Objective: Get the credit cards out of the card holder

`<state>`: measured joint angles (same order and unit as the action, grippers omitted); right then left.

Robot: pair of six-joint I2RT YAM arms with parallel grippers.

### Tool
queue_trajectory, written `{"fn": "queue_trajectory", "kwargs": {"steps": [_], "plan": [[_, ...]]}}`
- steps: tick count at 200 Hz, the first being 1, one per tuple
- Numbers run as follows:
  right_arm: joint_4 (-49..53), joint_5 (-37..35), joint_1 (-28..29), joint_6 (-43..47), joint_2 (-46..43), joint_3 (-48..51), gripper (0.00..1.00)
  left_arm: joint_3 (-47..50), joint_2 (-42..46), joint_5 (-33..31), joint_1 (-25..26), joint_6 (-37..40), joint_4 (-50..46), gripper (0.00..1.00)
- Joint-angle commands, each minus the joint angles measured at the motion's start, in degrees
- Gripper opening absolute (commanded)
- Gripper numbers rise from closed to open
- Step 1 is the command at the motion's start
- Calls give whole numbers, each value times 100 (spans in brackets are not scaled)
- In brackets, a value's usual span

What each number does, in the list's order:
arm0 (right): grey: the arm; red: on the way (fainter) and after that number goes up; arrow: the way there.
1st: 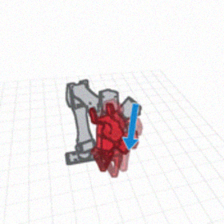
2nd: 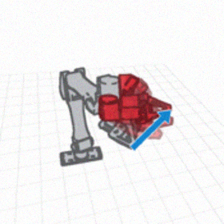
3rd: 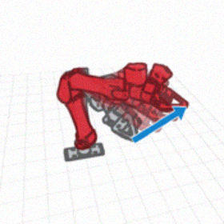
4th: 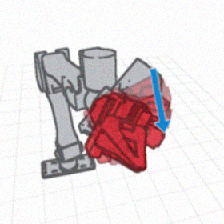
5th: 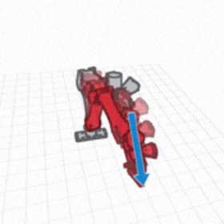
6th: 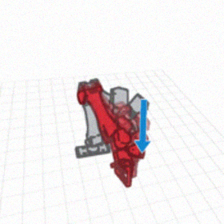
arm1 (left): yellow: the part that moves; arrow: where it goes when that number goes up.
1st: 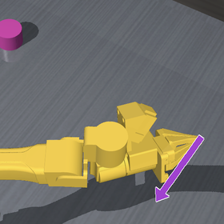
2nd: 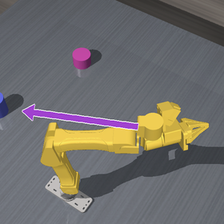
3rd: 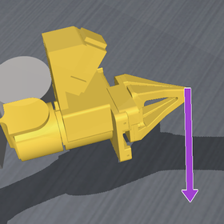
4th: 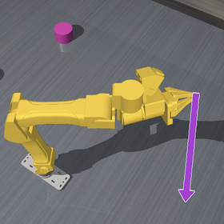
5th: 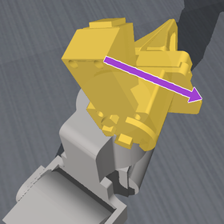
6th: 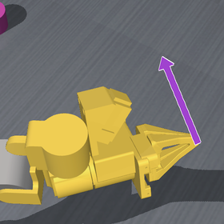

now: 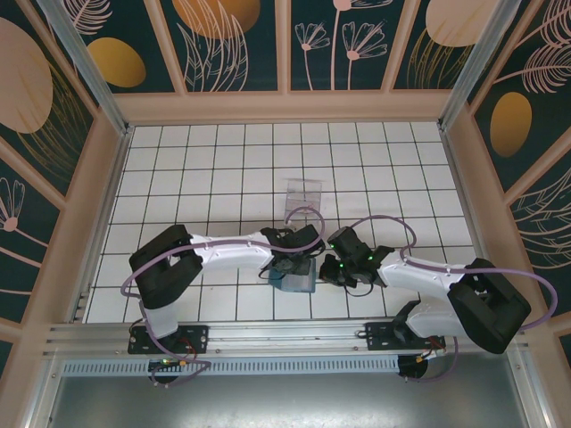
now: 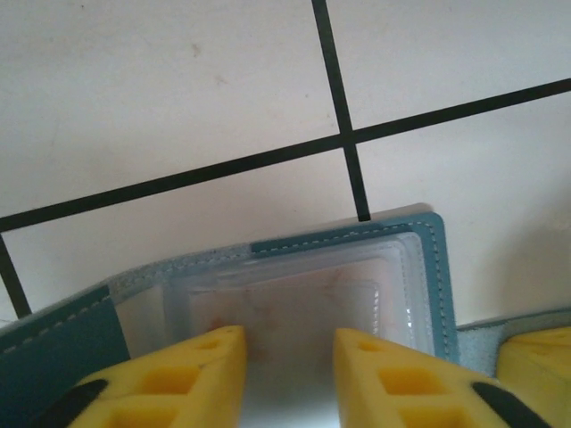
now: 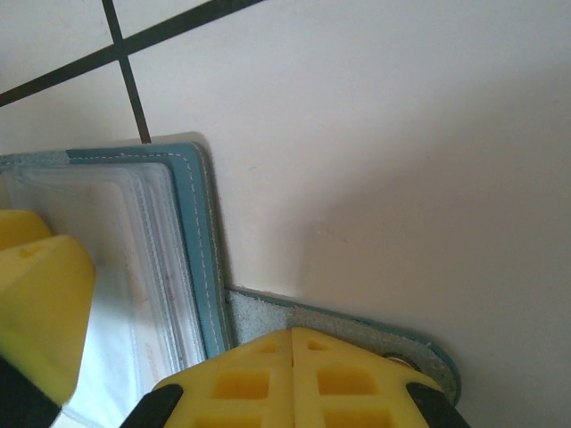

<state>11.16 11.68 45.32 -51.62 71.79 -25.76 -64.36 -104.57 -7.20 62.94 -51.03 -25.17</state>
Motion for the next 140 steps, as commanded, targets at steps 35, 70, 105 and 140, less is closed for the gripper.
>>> {"fn": "queue_trajectory", "kwargs": {"steps": [35, 70, 105, 140], "plan": [[49, -185, -119, -173, 3, 210, 7, 123, -37, 470, 36, 136, 129, 45], [51, -153, -164, -159, -16, 229, 7, 121, -133, 381, 41, 280, -56, 47], [45, -133, -181, -131, 20, 212, 7, 111, -131, 275, 43, 536, -241, 52], [61, -122, -181, -117, 37, 164, 7, -22, -329, 107, 42, 708, -585, 54]]}}
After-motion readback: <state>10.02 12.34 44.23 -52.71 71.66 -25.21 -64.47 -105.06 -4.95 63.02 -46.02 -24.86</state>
